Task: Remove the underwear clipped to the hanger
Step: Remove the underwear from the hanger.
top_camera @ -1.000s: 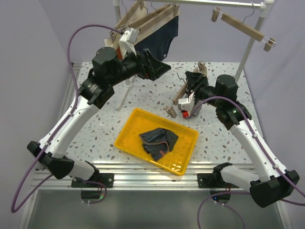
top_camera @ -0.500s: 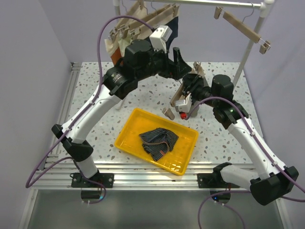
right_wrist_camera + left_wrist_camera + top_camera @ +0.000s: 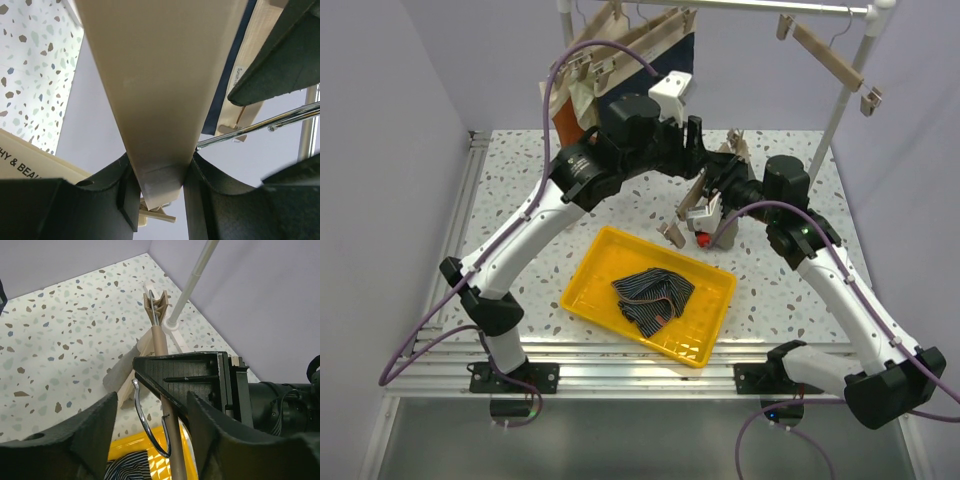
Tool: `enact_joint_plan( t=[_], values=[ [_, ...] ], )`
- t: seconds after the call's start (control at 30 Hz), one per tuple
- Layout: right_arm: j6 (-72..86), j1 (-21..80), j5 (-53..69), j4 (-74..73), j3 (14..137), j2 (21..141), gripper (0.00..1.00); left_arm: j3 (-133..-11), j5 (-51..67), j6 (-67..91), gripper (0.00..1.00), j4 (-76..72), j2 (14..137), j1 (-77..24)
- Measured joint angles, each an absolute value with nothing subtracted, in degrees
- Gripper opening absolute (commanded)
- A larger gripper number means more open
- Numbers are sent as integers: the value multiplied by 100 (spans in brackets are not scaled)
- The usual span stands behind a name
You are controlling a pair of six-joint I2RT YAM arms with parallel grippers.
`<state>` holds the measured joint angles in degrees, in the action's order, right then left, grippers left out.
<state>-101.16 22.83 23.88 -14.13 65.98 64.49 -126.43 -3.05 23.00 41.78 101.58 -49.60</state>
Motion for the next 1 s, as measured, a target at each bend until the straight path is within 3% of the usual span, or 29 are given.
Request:
enact_joint_plan(
  t=[0.03,0.1,0.13,0.17,0.3,0.43,0.53,0.57,1.0],
  values=[
    [-10112,2283,2375,-1413,6598,6449,0,-12643,-331,2294,53,4180,10169,-4967],
    [-10095,2283,2351,-1413,6598,6449,0,-12643,-351,2296,29,4169,10173,-4969],
    [-10090,2283,2346,-1411,6598,6449,0,-12643,-351,2285,6,4156,10173,-4969],
    [-10084,2283,2344,-1411,6598,6449,0,-12643,-346,2287,0,4136,10173,-4969],
    [-10031,2283,2335,-1409,6598,6449,4,-12643,-316,2285,0,4071,10173,-4989],
    [-9900,2283,2316,-1328,6595,6445,30,-12643,-322,2202,0,3979,10173,-4991],
    [-9699,2283,2300,-1245,6584,6436,62,-12499,-331,2043,0,3793,10110,-4998],
    [-9590,2283,2300,-1227,6584,6423,98,-12414,-379,1959,0,3732,10082,-5000],
    [-8117,2185,2381,-1522,6335,5551,99,-11981,-602,217,0,3562,10005,-4869]
  ],
)
